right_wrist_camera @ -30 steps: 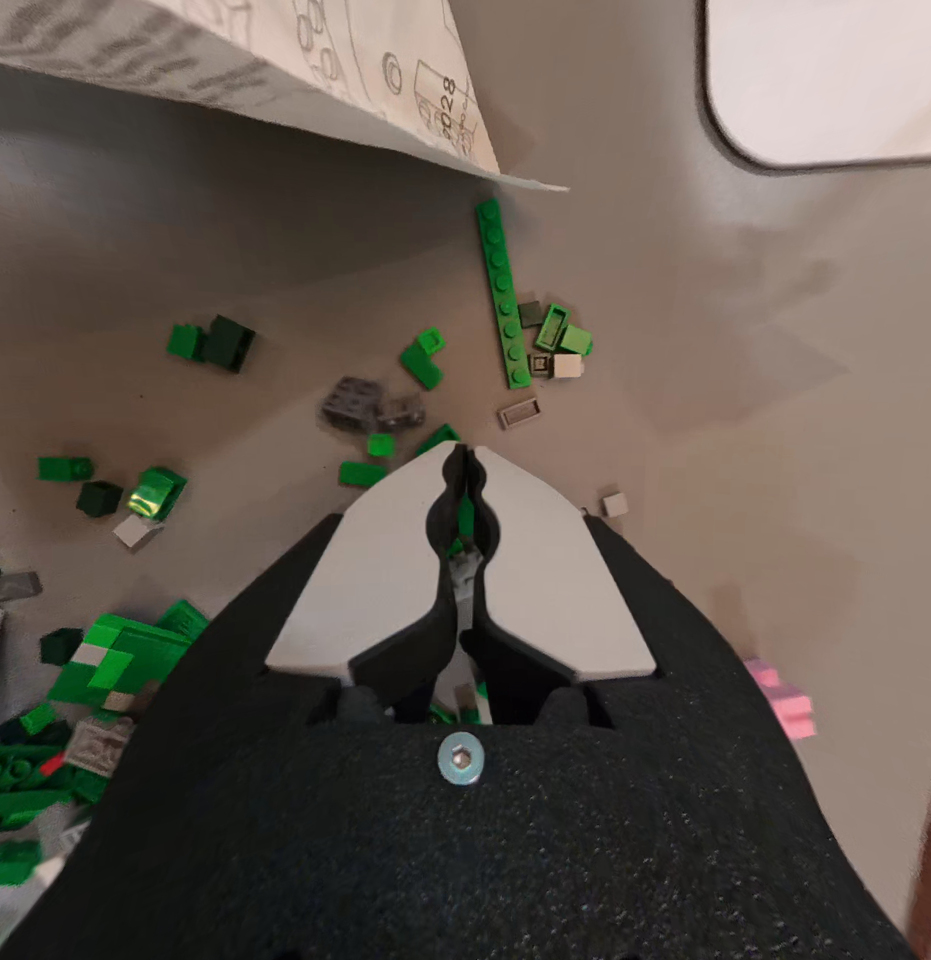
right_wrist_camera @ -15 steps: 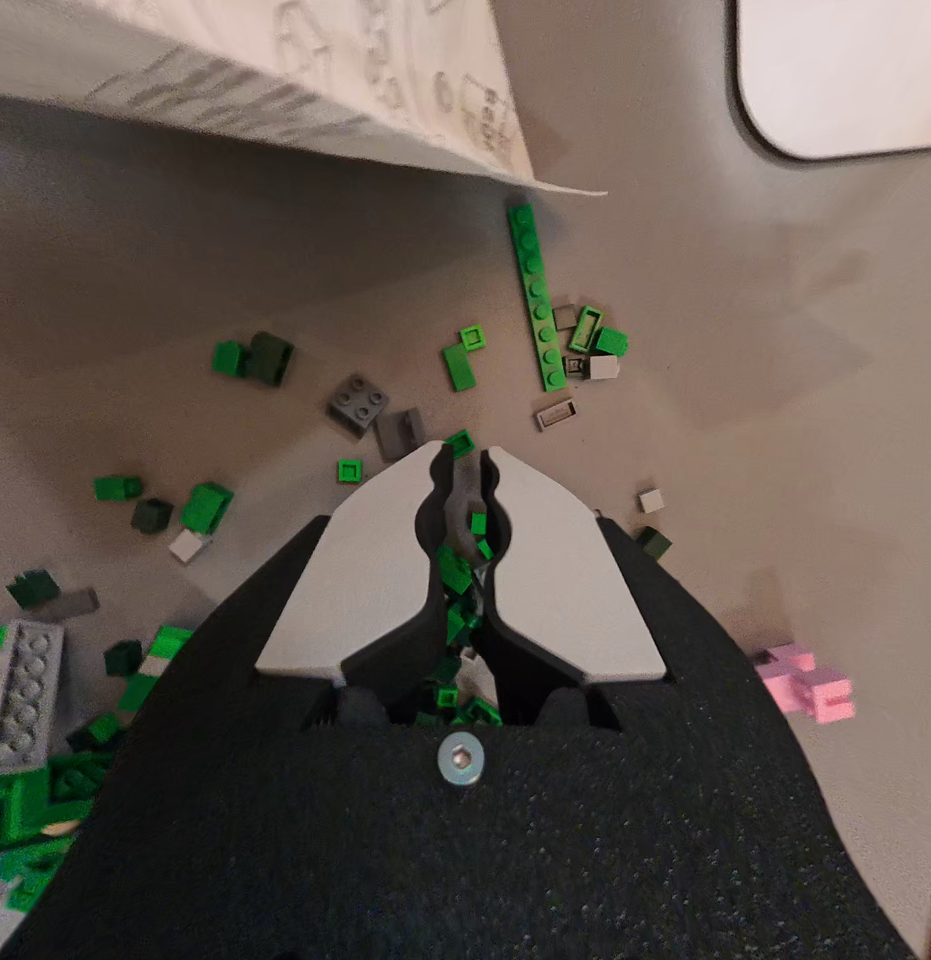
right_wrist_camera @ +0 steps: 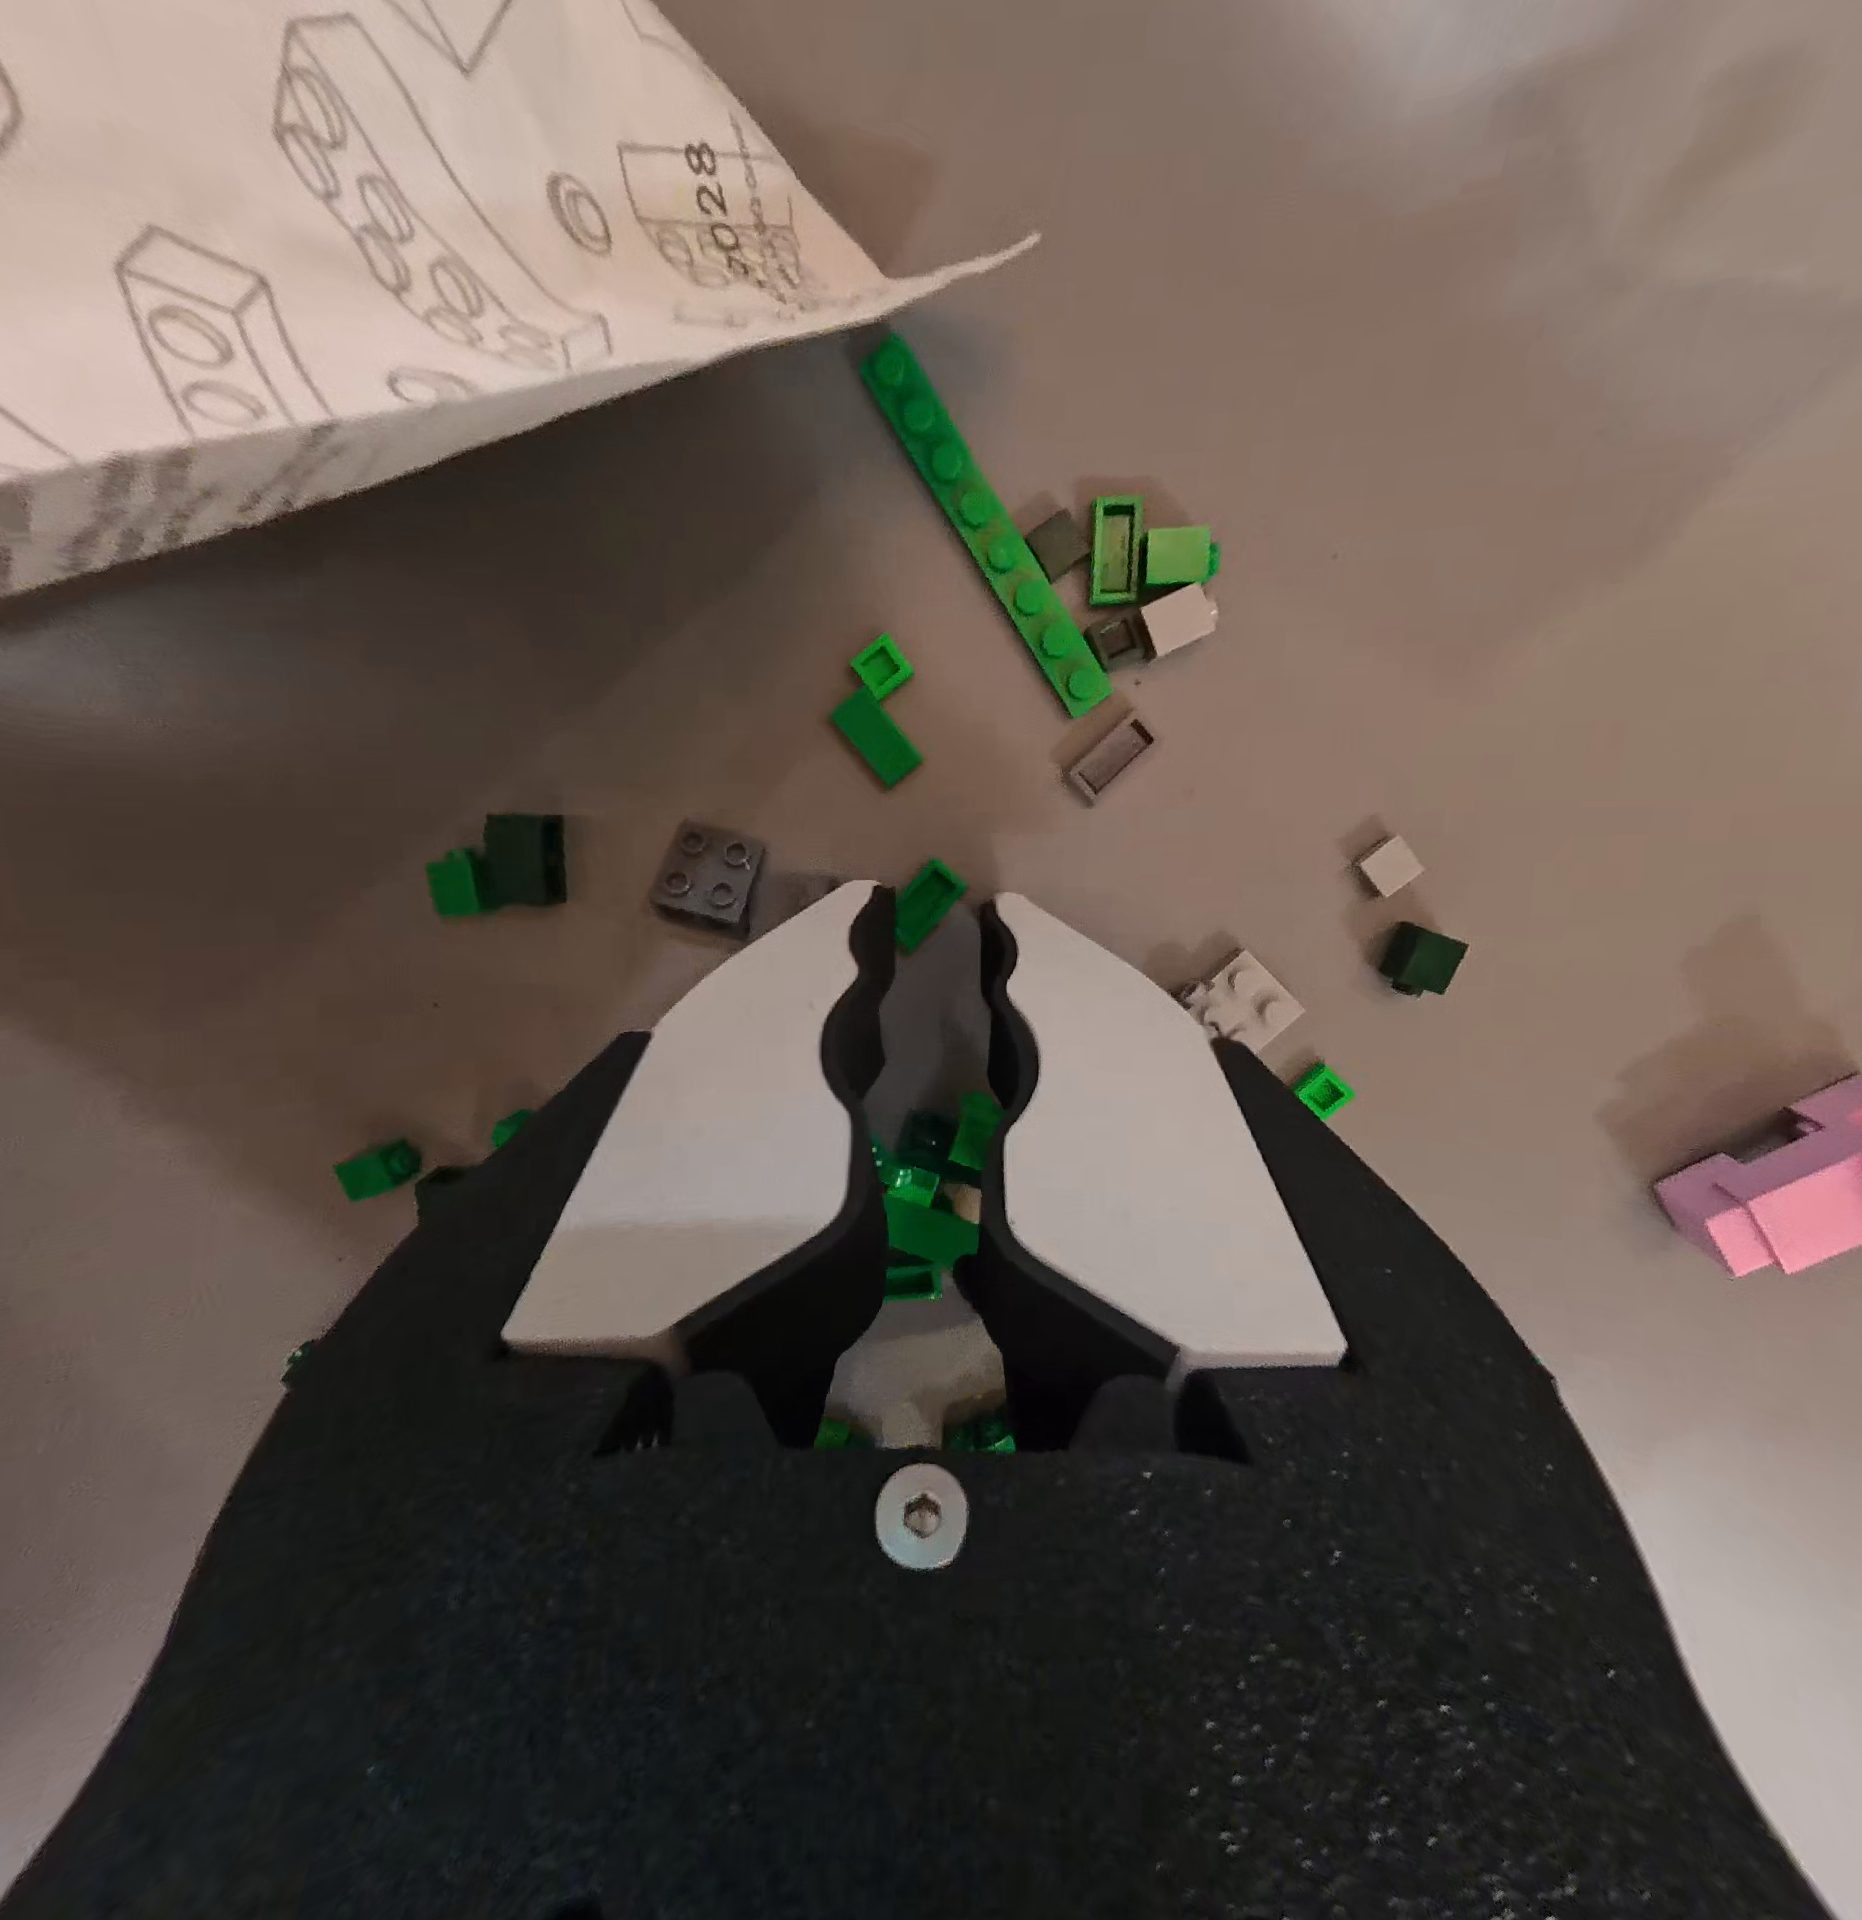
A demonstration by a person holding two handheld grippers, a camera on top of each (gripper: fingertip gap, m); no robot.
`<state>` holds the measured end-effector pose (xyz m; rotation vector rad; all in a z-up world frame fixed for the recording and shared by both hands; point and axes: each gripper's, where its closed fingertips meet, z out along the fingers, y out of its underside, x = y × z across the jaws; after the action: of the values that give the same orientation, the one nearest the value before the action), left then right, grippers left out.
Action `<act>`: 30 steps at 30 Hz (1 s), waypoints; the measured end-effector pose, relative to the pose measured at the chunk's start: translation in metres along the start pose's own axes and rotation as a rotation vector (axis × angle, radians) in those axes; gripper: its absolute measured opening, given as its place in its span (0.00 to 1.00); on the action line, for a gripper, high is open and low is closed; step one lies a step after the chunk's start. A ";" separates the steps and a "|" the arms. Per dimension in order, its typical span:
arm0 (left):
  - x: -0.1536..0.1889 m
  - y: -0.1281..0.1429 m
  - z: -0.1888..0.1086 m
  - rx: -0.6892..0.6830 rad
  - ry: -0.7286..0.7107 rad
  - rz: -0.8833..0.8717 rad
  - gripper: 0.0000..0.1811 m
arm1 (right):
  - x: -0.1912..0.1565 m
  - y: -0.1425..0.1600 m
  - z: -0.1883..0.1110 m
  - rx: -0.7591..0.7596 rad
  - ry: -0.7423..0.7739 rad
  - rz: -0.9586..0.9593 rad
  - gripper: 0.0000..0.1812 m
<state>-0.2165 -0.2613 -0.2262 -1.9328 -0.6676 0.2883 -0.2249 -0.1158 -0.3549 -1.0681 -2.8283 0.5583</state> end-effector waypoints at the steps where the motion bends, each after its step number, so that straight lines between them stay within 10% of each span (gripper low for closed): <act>1: 0.000 0.000 0.000 0.001 0.001 -0.001 0.00 | 0.000 -0.001 0.001 0.008 0.008 -0.011 0.05; 14: -0.005 -0.001 -0.003 0.010 -0.020 -0.007 0.00 | -0.016 -0.025 -0.084 0.137 0.207 -0.332 0.00; 19: -0.004 -0.001 -0.003 0.009 -0.018 -0.005 0.00 | -0.013 0.013 -0.048 -0.120 0.139 -0.648 0.07; 30: -0.002 0.000 -0.002 0.002 -0.011 0.001 0.00 | -0.017 0.028 -0.008 -0.203 -0.078 -0.656 0.14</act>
<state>-0.2171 -0.2643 -0.2251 -1.9313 -0.6732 0.2998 -0.1928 -0.1048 -0.3568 -0.0852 -3.0893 0.2531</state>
